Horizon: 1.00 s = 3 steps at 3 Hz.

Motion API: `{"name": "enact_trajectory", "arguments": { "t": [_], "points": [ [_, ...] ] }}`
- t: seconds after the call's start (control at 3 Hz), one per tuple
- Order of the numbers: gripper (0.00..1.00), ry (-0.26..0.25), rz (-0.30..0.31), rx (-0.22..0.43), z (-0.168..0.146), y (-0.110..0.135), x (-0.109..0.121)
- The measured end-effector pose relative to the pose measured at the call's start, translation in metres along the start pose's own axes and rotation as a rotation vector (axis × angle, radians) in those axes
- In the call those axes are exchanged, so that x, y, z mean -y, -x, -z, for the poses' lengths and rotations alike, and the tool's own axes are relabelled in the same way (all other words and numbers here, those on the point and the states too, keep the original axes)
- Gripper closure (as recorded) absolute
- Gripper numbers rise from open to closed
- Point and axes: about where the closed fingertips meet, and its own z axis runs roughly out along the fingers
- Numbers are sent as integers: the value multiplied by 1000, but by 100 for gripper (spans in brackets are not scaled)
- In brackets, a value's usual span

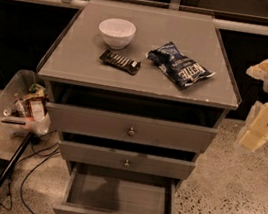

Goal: Close bottom drawer

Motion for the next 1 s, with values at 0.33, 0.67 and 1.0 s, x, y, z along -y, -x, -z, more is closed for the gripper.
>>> {"name": "enact_trajectory", "arguments": {
  "t": [0.33, 0.67, 1.0],
  "points": [
    [18, 28, -45, 64, -42, -16, -2],
    [41, 40, -52, 133, -72, -23, -12],
    [64, 60, 12, 215, -89, -26, -21]
  ]
}}
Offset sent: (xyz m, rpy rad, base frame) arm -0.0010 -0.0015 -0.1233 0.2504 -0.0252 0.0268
